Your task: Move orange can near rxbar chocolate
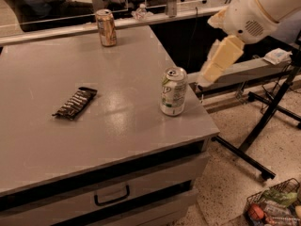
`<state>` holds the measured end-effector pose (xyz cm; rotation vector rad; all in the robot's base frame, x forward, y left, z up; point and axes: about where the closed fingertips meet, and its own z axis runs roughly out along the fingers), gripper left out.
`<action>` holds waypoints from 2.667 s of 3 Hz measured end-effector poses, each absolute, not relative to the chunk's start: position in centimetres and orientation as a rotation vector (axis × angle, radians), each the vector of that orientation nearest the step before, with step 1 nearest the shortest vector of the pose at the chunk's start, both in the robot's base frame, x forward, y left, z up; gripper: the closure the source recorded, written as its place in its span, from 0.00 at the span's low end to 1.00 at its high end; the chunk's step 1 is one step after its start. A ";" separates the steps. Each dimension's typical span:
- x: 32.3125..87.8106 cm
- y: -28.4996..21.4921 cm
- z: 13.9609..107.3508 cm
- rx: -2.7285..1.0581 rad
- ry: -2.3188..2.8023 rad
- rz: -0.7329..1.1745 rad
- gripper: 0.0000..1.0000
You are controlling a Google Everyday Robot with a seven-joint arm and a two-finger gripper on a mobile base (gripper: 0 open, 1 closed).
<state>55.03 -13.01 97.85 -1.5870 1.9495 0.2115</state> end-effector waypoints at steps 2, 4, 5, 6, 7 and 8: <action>63.9 -9.9 98.7 -1.241 1.857 0.463 0.00; 68.9 -7.7 100.0 -1.024 1.836 0.403 0.00; 68.9 -7.5 99.8 -1.016 1.844 0.395 0.00; 70.2 -6.4 97.8 -0.989 1.835 0.384 0.00; 73.1 -5.5 96.9 -0.888 1.778 0.367 0.00; 76.7 -4.6 96.0 -0.793 1.674 0.376 0.00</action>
Offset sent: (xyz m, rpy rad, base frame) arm 0.1453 0.0428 0.0197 0.5572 -0.0441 -0.2050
